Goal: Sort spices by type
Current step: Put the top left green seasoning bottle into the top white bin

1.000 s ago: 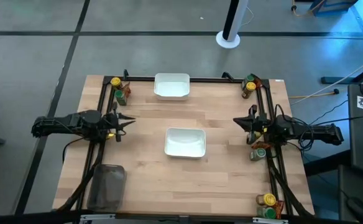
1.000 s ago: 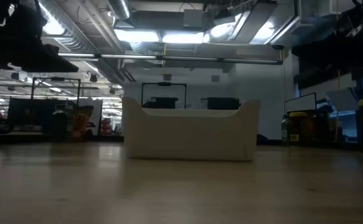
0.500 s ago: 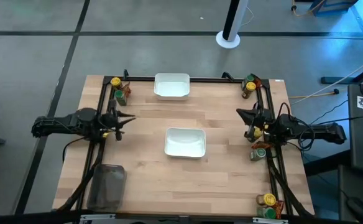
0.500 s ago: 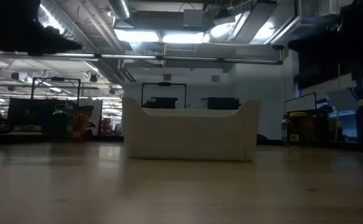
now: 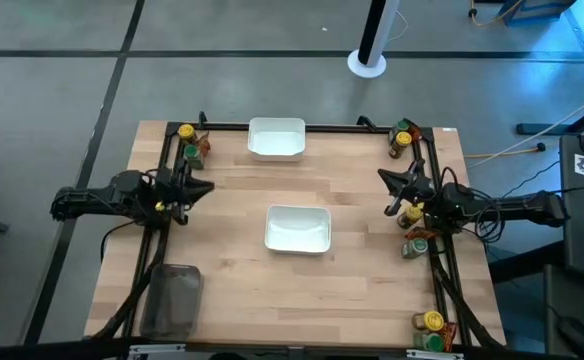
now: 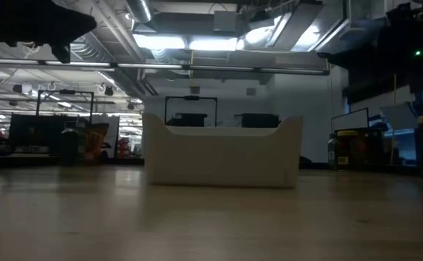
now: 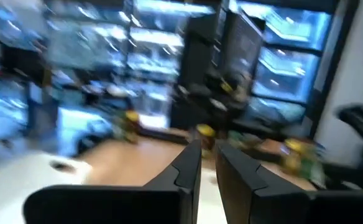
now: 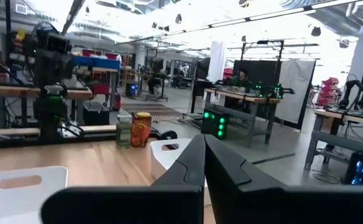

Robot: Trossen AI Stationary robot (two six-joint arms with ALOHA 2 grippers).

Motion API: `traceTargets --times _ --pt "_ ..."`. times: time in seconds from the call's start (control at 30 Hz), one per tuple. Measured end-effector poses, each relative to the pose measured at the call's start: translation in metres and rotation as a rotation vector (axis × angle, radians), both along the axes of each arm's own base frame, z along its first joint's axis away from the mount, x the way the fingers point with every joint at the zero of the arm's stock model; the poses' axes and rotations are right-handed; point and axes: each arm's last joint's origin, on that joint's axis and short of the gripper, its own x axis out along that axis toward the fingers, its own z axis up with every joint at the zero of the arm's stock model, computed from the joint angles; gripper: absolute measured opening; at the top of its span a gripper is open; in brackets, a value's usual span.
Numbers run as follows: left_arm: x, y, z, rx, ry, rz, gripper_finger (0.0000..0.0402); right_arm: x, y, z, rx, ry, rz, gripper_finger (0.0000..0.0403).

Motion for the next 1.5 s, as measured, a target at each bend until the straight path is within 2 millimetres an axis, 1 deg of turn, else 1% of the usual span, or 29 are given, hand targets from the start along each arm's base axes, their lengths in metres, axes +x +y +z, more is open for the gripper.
traceTargets --times 0.07,0.13,0.23,0.33,0.47,0.6,0.67,0.83,0.9,1.0,1.1,1.2,1.37,1.5 --pt "0.0 0.004 0.002 -0.02 -0.017 0.138 0.004 0.002 -0.002 0.0 -0.008 -0.002 0.003 0.001" --pt "0.003 0.008 0.002 -0.032 0.018 0.268 0.004 0.004 -0.004 0.0 -0.015 0.003 0.007 0.001" --pt "0.009 0.012 0.008 -0.036 0.089 0.389 0.004 0.008 -0.009 -0.002 -0.012 0.019 -0.02 0.001" --pt "0.018 0.017 0.023 -0.038 0.144 0.508 0.004 0.01 -0.014 -0.005 -0.006 0.05 -0.056 0.001" --pt "0.026 0.024 0.053 -0.02 0.282 0.682 0.004 0.012 -0.019 -0.012 0.004 0.11 -0.091 0.001" --pt "0.035 0.032 0.077 -0.038 0.438 0.784 0.004 0.014 -0.021 -0.017 0.013 0.163 -0.096 0.001" --pt "0.038 0.037 0.085 -0.067 0.497 0.823 0.004 0.015 -0.021 -0.019 0.014 0.174 -0.095 0.001" --pt "0.042 0.05 0.093 -0.14 0.614 0.928 0.0041 0.015 -0.021 -0.018 0.011 0.173 -0.096 0.001" --pt "0.042 0.055 0.095 -0.16 0.674 0.937 0.0047 0.015 -0.021 -0.017 -0.011 0.167 -0.099 0.001" --pt "0.041 0.064 0.099 -0.213 0.739 0.936 0.0072 0.015 -0.02 -0.011 -0.035 0.113 -0.096 0.001" --pt "0.043 0.071 0.099 -0.269 0.824 0.902 0.0111 0.015 -0.019 -0.004 -0.041 0.04 -0.029 0.001" --pt "0.043 0.078 0.1 -0.364 0.884 0.892 0.0156 0.015 -0.017 -0.004 -0.051 0.03 0.038 0.001" --pt "0.047 0.095 0.09 -0.482 0.982 0.888 0.0223 0.016 -0.016 -0.005 -0.021 0.034 0.064 0.001" --pt "0.05 0.109 0.077 -0.6 1.051 0.911 0.0255 0.017 -0.016 -0.008 -0.01 0.056 0.068 0.001"
